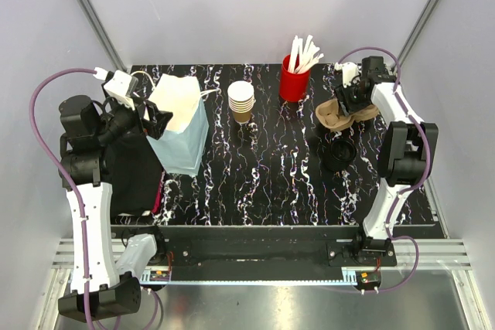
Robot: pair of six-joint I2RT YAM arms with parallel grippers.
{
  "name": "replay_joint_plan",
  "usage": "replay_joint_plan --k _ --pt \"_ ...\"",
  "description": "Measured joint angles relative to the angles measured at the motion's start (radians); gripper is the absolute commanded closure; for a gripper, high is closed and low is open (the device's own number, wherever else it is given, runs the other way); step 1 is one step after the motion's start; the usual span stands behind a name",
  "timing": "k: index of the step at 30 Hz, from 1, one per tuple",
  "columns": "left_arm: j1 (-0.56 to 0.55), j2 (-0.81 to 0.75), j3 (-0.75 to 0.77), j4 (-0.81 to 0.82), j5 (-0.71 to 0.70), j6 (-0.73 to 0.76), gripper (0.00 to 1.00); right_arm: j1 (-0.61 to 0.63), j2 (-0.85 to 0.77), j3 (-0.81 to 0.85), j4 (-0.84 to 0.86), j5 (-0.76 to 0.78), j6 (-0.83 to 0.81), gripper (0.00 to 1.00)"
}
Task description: Pack the takeout coffee
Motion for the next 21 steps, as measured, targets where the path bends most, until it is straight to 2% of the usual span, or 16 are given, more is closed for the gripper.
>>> replay_joint_plan --k 6,12,21 --pt "0.000 0.002 0.006 -0.003 -0.024 0.008 0.01 0.000 -0.071 0.000 -0.026 0.016 0.000 0.47" --pt "-0.028 0.024 0.072 0.000 -0.066 0.065 0.01 0.000 -0.258 0.000 -0.042 0.014 0.001 0.48" --pt "-0.301 0.082 0.058 -0.044 -0.206 0.198 0.01 0.002 -0.519 0.005 -0.094 -0.023 0.022 0.47"
